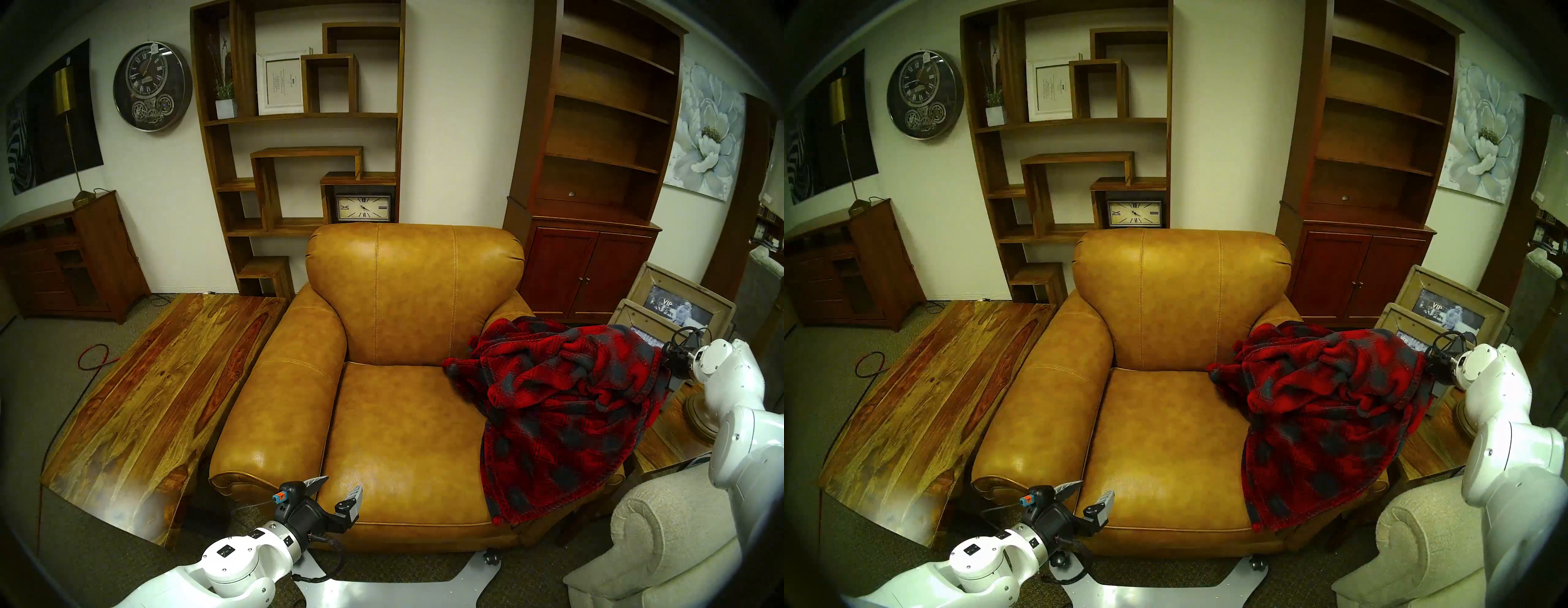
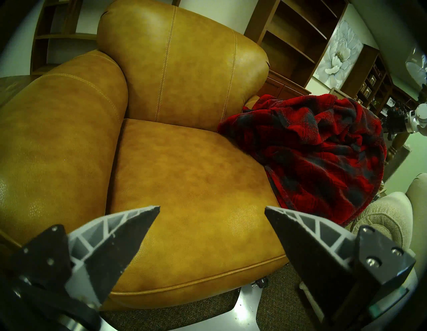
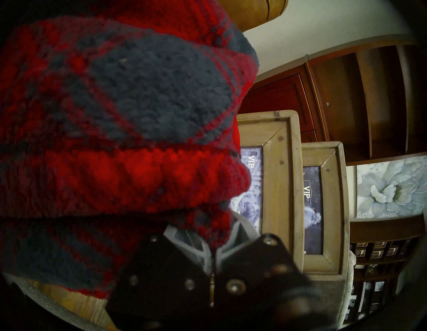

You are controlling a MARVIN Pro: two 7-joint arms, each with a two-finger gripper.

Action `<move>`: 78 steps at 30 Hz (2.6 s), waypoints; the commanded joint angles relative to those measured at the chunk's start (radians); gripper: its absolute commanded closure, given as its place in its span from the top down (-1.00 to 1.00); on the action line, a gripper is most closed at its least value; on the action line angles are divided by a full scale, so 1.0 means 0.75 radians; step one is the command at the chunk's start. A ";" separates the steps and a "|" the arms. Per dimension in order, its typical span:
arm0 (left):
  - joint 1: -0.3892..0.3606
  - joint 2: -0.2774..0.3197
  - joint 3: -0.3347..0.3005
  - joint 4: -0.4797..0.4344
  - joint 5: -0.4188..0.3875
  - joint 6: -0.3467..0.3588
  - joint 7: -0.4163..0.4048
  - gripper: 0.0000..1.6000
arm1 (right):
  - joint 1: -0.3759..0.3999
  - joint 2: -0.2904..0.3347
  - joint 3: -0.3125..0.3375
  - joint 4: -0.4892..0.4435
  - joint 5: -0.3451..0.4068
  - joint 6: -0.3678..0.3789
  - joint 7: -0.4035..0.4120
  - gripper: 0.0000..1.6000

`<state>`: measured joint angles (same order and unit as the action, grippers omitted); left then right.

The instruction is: Move the blanket from sofa and drape it over the sofa arm

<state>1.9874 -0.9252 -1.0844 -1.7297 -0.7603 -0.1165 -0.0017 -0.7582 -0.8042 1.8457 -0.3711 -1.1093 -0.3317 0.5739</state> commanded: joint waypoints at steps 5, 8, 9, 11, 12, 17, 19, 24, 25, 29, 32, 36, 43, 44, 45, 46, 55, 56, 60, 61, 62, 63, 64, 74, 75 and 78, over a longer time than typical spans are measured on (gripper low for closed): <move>-0.001 0.001 -0.002 -0.017 0.001 -0.004 -0.001 1.00 | 0.061 0.040 0.008 0.028 -0.021 0.017 -0.069 -1.00; -0.001 0.000 -0.002 -0.017 0.001 -0.004 -0.002 1.00 | 0.067 0.039 0.010 0.037 -0.030 0.021 -0.078 -1.00; -0.001 0.000 -0.002 -0.017 0.001 -0.004 -0.002 1.00 | 0.069 0.039 0.011 0.041 -0.034 0.022 -0.082 -1.00; -0.001 0.000 -0.002 -0.017 0.001 -0.004 -0.002 1.00 | 0.073 0.039 0.012 0.047 -0.041 0.025 -0.087 -1.00; -0.001 0.000 -0.002 -0.017 0.001 -0.004 -0.003 1.00 | 0.075 0.038 0.013 0.050 -0.044 0.026 -0.090 -1.00; -0.001 0.000 -0.002 -0.017 0.001 -0.004 -0.003 1.00 | 0.084 0.037 0.015 0.062 -0.058 0.030 -0.102 -1.00; -0.001 0.000 -0.002 -0.016 0.001 -0.004 -0.004 1.00 | 0.088 0.037 0.016 0.067 -0.064 0.032 -0.107 -1.00; -0.001 0.000 -0.003 -0.016 0.001 -0.004 -0.004 1.00 | 0.098 0.036 0.019 0.079 -0.079 0.035 -0.118 -1.00; -0.001 0.000 -0.003 -0.016 0.001 -0.004 -0.005 1.00 | 0.099 0.036 0.020 0.082 -0.082 0.036 -0.120 -1.00; -0.001 0.000 -0.003 -0.016 0.001 -0.004 -0.005 1.00 | 0.107 0.035 0.023 0.091 -0.094 0.038 -0.129 -1.00; -0.001 0.000 -0.003 -0.016 0.001 -0.004 -0.006 1.00 | 0.111 0.034 0.024 0.097 -0.103 0.040 -0.134 -1.00; -0.001 -0.001 -0.003 -0.016 0.001 -0.004 -0.006 1.00 | 0.117 0.034 0.027 0.104 -0.114 0.041 -0.141 -1.00; -0.002 -0.001 -0.003 -0.014 0.001 -0.004 -0.007 1.00 | 0.121 -0.003 0.026 0.113 -0.139 0.071 -0.178 1.00; -0.002 -0.001 -0.003 -0.014 0.001 -0.004 -0.007 1.00 | 0.120 -0.004 0.025 0.114 -0.145 0.076 -0.185 1.00; -0.002 -0.001 -0.003 -0.013 0.001 -0.004 -0.007 1.00 | 0.118 -0.006 0.025 0.116 -0.150 0.082 -0.194 1.00; -0.002 -0.002 -0.003 -0.013 0.001 -0.004 -0.007 1.00 | 0.117 -0.007 0.026 0.119 -0.153 0.087 -0.200 1.00; -0.002 -0.002 -0.003 -0.013 0.001 -0.004 -0.008 1.00 | 0.131 -0.001 0.037 0.132 -0.175 0.113 -0.236 1.00; -0.002 -0.002 -0.003 -0.013 0.001 -0.004 -0.008 1.00 | 0.132 -0.002 0.038 0.134 -0.177 0.116 -0.241 1.00; -0.002 -0.002 -0.003 -0.013 0.001 -0.004 -0.009 1.00 | 0.135 -0.003 0.041 0.138 -0.185 0.123 -0.251 1.00; -0.002 -0.002 -0.003 -0.013 0.001 -0.004 -0.009 1.00 | 0.136 -0.003 0.042 0.140 -0.187 0.125 -0.254 1.00; -0.002 -0.002 -0.003 -0.013 0.001 -0.004 -0.009 1.00 | 0.138 -0.004 0.044 0.143 -0.191 0.130 -0.261 1.00; -0.002 -0.002 -0.003 -0.013 0.001 -0.004 -0.009 1.00 | 0.139 -0.004 0.045 0.144 -0.193 0.131 -0.263 1.00; -0.002 -0.002 -0.003 -0.013 0.001 -0.004 -0.009 1.00 | 0.140 -0.005 0.046 0.146 -0.194 0.133 -0.266 1.00; 0.000 -0.001 -0.004 -0.018 0.002 -0.005 -0.008 1.00 | 0.198 -0.052 0.062 0.151 -0.188 0.118 -0.272 1.00; 0.000 -0.001 -0.004 -0.018 0.002 -0.005 -0.008 1.00 | 0.198 -0.052 0.062 0.151 -0.188 0.118 -0.272 1.00; 0.002 0.001 -0.005 -0.021 0.002 -0.006 -0.008 1.00 | 0.210 -0.066 0.073 0.163 -0.177 0.103 -0.268 1.00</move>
<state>1.9857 -0.9276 -1.0855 -1.7270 -0.7602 -0.1166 -0.0086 -0.6611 -0.8354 1.8926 -0.2379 -1.2582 -0.2348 0.3850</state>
